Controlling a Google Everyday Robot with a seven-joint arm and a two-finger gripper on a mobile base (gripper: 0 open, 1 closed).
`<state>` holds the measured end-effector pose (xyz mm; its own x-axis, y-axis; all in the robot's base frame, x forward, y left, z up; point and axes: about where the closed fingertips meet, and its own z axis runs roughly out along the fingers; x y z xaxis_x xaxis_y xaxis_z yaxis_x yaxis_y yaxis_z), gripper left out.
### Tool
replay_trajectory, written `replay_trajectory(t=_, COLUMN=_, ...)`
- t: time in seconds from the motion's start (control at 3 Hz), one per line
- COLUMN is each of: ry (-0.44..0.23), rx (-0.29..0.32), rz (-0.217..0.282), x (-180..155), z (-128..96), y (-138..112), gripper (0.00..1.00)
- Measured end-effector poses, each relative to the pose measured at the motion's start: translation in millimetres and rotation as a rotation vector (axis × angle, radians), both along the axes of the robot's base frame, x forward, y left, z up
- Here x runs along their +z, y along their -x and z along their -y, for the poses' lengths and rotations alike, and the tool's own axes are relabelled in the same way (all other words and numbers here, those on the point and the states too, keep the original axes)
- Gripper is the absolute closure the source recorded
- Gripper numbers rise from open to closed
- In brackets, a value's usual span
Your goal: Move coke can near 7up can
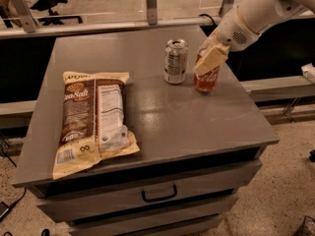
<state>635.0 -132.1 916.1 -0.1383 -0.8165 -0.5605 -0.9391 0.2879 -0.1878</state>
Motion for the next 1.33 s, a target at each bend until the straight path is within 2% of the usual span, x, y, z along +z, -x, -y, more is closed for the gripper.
replay_trajectory(t=0.33, ry=-0.004, rx=-0.012, rz=-0.004, x=-5, z=-2, y=-5, gripper=0.13)
replay_trajectory(t=0.67, ry=-0.042, rx=-0.035, rz=-0.010, x=-9, z=-2, y=-9, gripper=0.00)
replay_trajectory(t=1.0, ry=-0.063, rx=-0.046, rz=-0.003, x=-3, z=3, y=-10, gripper=0.00)
replay_trajectory(t=1.33, ry=-0.061, rx=-0.052, rz=0.005, x=8, z=23, y=-3, gripper=0.00)
